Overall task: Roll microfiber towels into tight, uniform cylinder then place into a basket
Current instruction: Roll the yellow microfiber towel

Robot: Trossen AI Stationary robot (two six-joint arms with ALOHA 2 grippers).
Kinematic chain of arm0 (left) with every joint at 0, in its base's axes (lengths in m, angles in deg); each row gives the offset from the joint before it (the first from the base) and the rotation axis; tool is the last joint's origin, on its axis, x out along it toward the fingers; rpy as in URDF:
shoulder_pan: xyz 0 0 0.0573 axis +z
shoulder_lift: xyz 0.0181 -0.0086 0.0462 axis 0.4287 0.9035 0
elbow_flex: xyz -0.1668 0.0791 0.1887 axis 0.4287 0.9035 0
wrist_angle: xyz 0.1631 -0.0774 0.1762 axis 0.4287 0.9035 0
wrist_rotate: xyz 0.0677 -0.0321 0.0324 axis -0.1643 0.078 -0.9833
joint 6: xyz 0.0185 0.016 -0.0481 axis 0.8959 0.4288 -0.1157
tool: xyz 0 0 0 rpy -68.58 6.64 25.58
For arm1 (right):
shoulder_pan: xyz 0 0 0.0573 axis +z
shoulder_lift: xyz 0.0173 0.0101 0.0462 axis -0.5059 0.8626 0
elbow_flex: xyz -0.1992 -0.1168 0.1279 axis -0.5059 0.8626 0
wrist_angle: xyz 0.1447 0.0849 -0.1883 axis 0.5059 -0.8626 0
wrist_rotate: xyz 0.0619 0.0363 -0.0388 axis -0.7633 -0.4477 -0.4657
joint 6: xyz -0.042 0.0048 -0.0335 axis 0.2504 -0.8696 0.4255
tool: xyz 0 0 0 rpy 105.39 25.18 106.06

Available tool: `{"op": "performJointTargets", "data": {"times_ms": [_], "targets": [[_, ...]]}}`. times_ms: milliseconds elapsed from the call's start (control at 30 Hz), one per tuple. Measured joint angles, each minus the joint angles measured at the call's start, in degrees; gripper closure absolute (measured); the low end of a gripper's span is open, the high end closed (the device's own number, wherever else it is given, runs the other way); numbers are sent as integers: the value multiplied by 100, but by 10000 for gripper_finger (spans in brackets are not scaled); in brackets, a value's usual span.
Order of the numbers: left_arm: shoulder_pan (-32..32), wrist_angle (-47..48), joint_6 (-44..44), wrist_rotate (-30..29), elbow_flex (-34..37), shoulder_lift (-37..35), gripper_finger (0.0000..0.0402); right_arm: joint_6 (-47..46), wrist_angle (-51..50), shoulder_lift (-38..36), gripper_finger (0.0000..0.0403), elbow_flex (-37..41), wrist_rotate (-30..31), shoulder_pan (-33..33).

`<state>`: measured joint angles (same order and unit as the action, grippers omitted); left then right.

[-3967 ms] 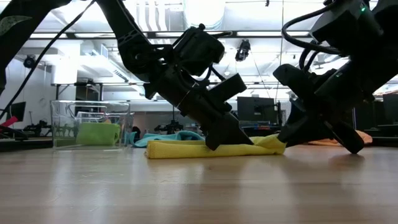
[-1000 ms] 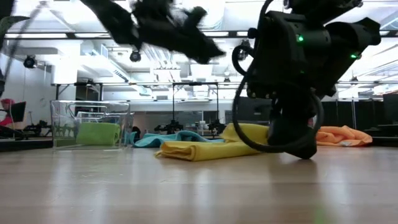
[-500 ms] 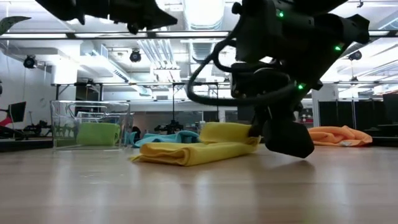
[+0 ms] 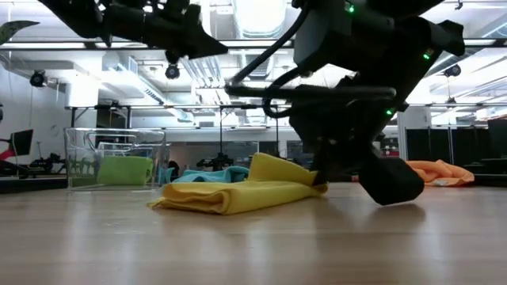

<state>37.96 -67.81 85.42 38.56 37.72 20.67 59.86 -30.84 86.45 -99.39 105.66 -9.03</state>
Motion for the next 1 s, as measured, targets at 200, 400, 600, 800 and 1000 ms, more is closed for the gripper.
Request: {"op": "performJointTargets", "data": {"times_ms": [200, 400, 600, 800, 1000], "targets": [[419, 905, -722, 1543, -31, 68, 402, 649, 155, 0, 392, 4, -130, 0], [703, 1168, -1143, 2971, -21, 789, 402, 1283, 276, -8, 392, 4, -394, -4], [646, 798, -1213, 3386, -357, 2337, 402, 1311, 303, -9, 392, 4, -409, -2], [581, -597, -1757, 3389, -705, 3463, 402, 1311, 308, -9, 392, 7, -424, -2], [537, -424, -2235, 3824, -858, 3922, 402, 1311, 309, -9, 392, 7, -428, -2]]}}
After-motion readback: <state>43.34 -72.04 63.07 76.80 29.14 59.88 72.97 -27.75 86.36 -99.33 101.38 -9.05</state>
